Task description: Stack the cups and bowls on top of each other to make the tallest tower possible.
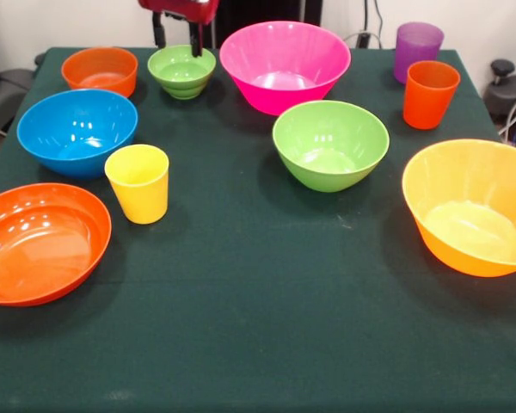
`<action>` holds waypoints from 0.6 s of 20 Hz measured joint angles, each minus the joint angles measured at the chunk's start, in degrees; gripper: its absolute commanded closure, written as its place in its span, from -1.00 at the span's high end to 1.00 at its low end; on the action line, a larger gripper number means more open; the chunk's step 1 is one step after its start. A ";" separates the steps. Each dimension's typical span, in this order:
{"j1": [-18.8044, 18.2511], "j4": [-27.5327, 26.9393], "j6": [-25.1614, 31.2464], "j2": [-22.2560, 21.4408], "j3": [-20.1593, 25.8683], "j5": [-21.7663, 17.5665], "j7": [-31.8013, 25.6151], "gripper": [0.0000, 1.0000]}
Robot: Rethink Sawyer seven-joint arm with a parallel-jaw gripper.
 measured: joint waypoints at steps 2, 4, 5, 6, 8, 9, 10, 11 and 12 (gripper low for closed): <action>0.01 0.02 0.92 -1.12 -0.02 -0.01 0.00 1.00; 0.02 -0.01 1.68 -2.32 -0.02 -0.01 0.00 1.00; 0.02 -0.02 1.76 -2.55 -0.02 -0.01 0.00 1.00; 0.03 -0.11 1.76 -2.69 -0.02 -0.01 0.00 1.00; 0.02 -0.36 1.76 -2.70 -0.02 -0.02 0.00 1.00; 0.02 -0.53 1.76 -2.63 -0.01 -0.01 0.00 1.00; 0.01 -0.71 1.76 -2.48 -0.01 -0.02 0.00 1.00; -0.01 -0.92 1.76 -2.24 -0.01 -0.01 0.00 1.00; -0.07 -1.15 1.76 -1.91 -0.01 -0.02 0.00 1.00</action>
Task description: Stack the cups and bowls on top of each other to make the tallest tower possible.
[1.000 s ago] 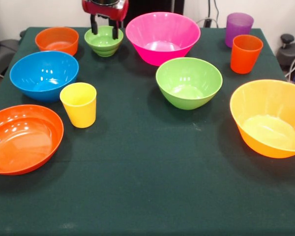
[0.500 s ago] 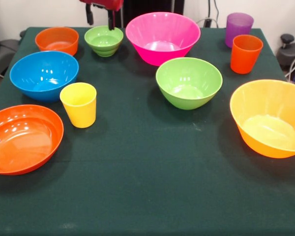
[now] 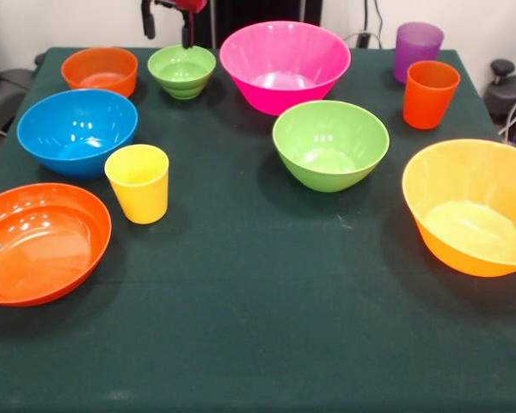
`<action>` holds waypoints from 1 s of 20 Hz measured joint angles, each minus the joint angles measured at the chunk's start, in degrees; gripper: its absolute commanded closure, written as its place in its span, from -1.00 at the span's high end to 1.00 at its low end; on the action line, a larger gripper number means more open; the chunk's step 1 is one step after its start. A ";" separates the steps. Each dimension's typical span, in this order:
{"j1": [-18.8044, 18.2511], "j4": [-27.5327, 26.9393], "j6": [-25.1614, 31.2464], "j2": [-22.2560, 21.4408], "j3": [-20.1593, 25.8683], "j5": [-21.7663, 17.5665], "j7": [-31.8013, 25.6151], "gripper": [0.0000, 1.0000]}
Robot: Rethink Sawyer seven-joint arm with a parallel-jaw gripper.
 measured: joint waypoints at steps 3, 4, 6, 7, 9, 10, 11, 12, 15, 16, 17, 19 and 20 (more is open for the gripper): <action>-0.40 -1.09 -0.01 1.71 0.00 0.00 0.00 1.00; -0.41 -1.27 0.00 1.99 0.00 0.00 0.00 1.00; -0.41 -1.99 0.00 3.19 -0.05 0.01 0.00 1.00; -0.43 -2.21 0.00 3.60 -0.06 0.01 0.00 1.00; -0.44 -2.75 0.00 4.63 -0.07 0.01 0.00 1.00; -0.46 -2.95 -0.01 5.12 -0.07 0.01 0.00 1.00; -0.48 -3.13 0.00 5.61 -0.07 0.01 0.00 1.00; -0.49 -3.19 0.00 5.78 -0.07 0.01 0.00 1.00; -0.72 -3.53 -0.01 6.87 -0.06 0.01 0.00 1.00; -1.05 -3.62 -0.01 7.14 -0.06 0.01 0.00 1.00; -1.29 -3.67 -0.01 7.21 -0.06 0.01 0.00 1.00; -2.16 -3.86 -0.01 7.29 -0.07 0.01 0.00 1.00; -2.39 -3.93 -0.01 7.28 -0.07 0.01 0.00 1.00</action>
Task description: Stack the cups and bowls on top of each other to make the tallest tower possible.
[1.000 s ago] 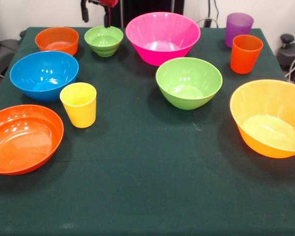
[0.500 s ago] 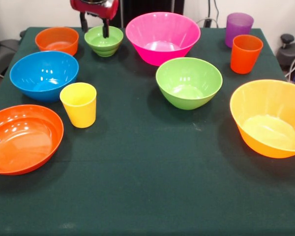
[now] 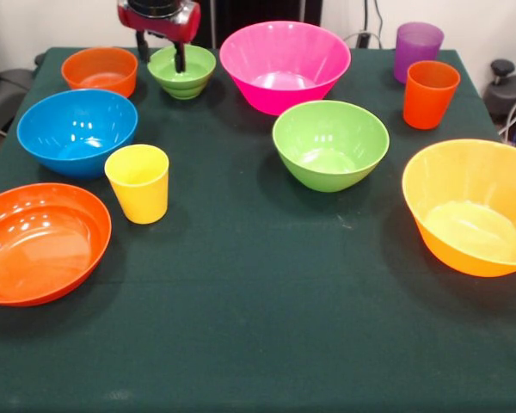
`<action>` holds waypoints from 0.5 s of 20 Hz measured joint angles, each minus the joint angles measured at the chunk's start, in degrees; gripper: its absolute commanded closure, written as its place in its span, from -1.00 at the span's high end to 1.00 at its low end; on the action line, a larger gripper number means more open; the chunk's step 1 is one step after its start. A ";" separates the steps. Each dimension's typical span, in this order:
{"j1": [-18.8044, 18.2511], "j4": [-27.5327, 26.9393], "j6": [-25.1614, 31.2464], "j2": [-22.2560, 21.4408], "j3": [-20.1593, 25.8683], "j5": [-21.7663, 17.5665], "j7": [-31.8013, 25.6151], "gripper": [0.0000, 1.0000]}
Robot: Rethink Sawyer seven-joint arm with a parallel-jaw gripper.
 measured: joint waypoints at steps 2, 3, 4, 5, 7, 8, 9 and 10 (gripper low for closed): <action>-0.60 -0.16 0.01 -0.02 0.01 0.00 0.00 1.00; -1.31 -0.36 0.07 -0.14 0.00 0.00 0.00 1.00; -1.73 -0.48 0.17 -0.26 0.00 0.00 0.00 1.00; -1.95 -0.55 0.25 -0.35 0.00 0.00 0.00 1.00; -2.69 -0.80 0.74 -0.75 0.00 0.00 0.00 1.00; -2.96 -0.89 1.01 -0.93 0.00 0.00 0.00 1.00; -3.09 -0.94 1.19 -1.04 0.00 0.00 0.00 1.00; -3.39 -1.07 1.68 -1.35 -0.01 -0.01 0.00 1.00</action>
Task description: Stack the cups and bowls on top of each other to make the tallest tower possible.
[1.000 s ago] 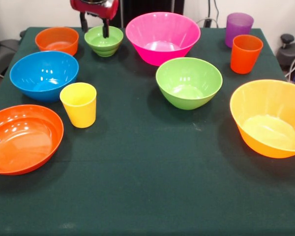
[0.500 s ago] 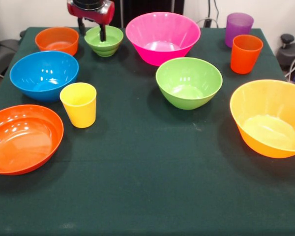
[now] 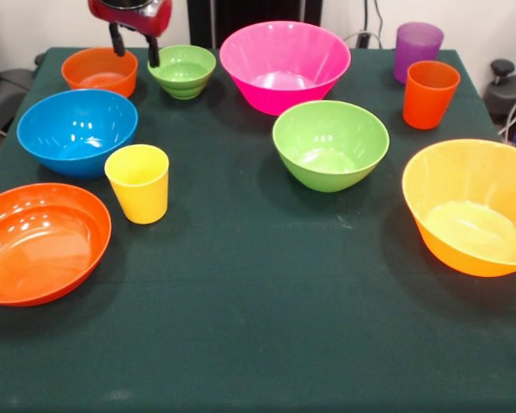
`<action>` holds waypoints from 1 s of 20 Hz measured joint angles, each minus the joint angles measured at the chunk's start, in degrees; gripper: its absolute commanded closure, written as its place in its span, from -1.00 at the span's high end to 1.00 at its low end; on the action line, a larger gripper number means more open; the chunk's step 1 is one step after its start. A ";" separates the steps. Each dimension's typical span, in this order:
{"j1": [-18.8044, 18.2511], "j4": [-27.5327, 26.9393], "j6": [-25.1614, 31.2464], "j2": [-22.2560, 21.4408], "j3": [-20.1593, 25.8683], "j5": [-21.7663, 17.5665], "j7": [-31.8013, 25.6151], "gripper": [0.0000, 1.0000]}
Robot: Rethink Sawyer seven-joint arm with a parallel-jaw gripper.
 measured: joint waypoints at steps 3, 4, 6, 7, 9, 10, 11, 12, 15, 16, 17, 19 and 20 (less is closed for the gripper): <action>-0.22 -0.31 0.74 -0.52 0.00 0.01 0.00 1.00; -0.22 -0.36 0.77 -0.55 0.01 0.01 0.00 1.00; -0.22 -0.50 0.77 -0.51 0.01 0.01 0.00 1.00; -0.22 -0.67 0.77 -0.28 0.02 0.01 0.00 1.00; -0.21 -0.73 0.77 0.00 0.01 0.01 0.00 1.00; -0.20 -0.75 0.77 0.18 0.01 0.00 0.00 1.00; -0.17 -0.75 0.77 0.33 0.02 0.00 0.00 1.00; -0.14 -0.76 0.77 0.47 0.01 0.01 0.00 1.00; 0.09 -0.84 0.73 1.44 0.02 -0.01 0.00 1.00; 0.17 -0.87 0.57 1.83 0.01 -0.11 0.00 1.00; 0.23 -0.88 0.30 2.37 0.02 -0.24 0.00 1.00; 0.27 -0.93 -0.29 3.22 0.01 -0.46 0.00 1.00; 0.26 -0.94 -0.70 3.71 0.02 -0.58 0.00 1.00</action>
